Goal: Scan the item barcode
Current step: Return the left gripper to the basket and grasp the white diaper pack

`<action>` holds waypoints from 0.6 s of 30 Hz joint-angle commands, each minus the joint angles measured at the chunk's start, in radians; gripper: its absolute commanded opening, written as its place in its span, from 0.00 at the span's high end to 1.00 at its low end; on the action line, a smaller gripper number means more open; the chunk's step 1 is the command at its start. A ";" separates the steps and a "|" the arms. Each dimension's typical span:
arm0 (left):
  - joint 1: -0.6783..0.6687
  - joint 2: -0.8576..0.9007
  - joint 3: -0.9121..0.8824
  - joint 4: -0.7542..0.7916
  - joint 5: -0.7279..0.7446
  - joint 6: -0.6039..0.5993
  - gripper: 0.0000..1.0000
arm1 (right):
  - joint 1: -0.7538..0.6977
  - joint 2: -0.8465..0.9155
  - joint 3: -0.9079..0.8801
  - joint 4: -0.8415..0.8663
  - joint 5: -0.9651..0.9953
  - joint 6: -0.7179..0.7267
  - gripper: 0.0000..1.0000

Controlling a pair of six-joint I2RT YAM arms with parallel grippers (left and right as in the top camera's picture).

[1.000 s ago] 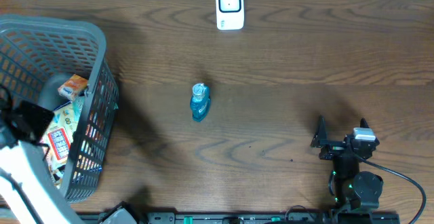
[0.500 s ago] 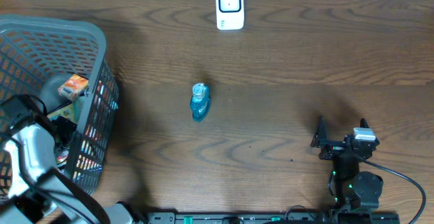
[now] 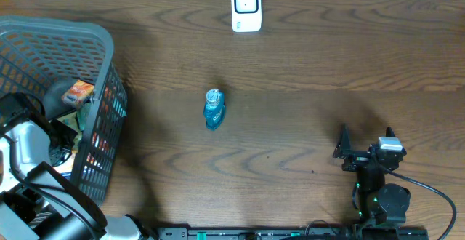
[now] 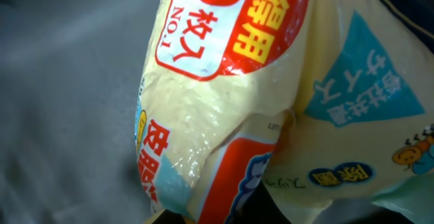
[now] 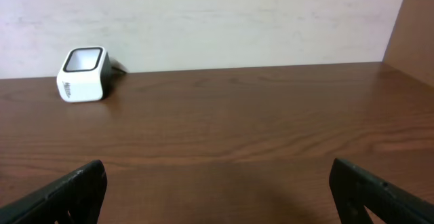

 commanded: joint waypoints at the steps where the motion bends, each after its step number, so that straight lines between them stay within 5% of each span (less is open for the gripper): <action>1: 0.002 -0.045 0.018 -0.047 0.025 0.008 0.92 | 0.002 -0.005 -0.001 -0.003 0.002 0.006 0.01; 12: 0.002 -0.513 0.171 0.029 0.060 -0.160 0.92 | 0.002 -0.005 -0.001 -0.004 0.002 0.006 0.01; 18: -0.013 -0.731 0.171 0.276 0.489 -0.290 0.93 | 0.002 -0.005 -0.001 -0.003 0.002 0.006 0.01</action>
